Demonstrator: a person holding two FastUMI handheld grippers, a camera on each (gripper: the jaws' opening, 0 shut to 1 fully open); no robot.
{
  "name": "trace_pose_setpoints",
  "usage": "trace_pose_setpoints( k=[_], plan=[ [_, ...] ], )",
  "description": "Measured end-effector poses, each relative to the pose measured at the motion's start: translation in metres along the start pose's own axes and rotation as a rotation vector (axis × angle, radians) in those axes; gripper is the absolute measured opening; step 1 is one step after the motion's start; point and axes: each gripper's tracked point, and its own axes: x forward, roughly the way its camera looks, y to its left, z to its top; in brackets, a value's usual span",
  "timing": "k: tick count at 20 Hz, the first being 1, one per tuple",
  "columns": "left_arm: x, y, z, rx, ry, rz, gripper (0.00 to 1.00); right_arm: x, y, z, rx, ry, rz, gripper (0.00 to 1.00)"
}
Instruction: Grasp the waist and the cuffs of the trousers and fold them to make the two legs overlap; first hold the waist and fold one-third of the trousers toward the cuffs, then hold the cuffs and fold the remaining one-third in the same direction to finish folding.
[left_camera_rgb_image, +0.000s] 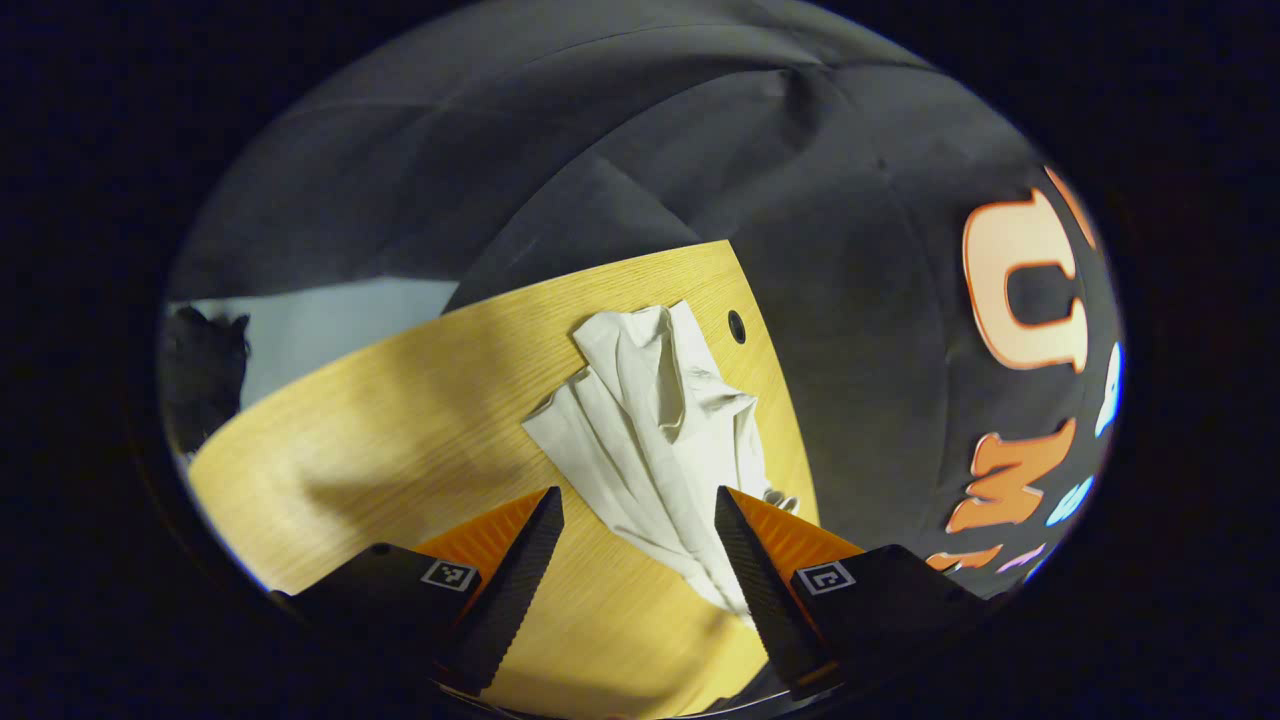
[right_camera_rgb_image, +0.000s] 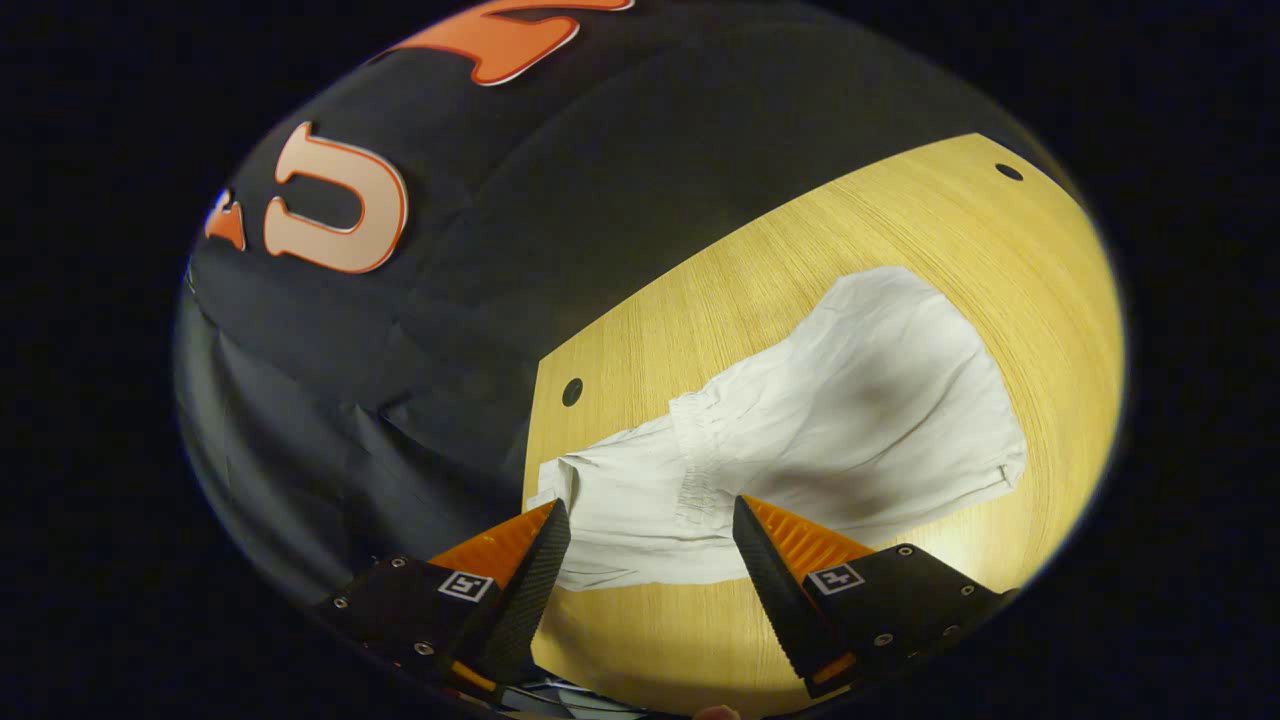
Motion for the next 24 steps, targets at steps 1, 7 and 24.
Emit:
trace_pose_setpoints(
  k=[1,7,24],
  plan=[
    [0.007,0.005,-0.002,-0.033,0.005,0.003,1.00,-0.003,-0.001,0.002,0.028,0.000,0.010,0.98],
    [0.035,0.012,0.015,-0.108,-0.034,-0.021,1.00,-0.015,-0.008,0.011,0.050,-0.002,0.014,0.98],
    [0.111,-0.010,0.044,-0.122,-0.032,-0.014,0.08,-0.048,-0.055,0.029,0.135,-0.072,-0.012,0.98]
  ],
)
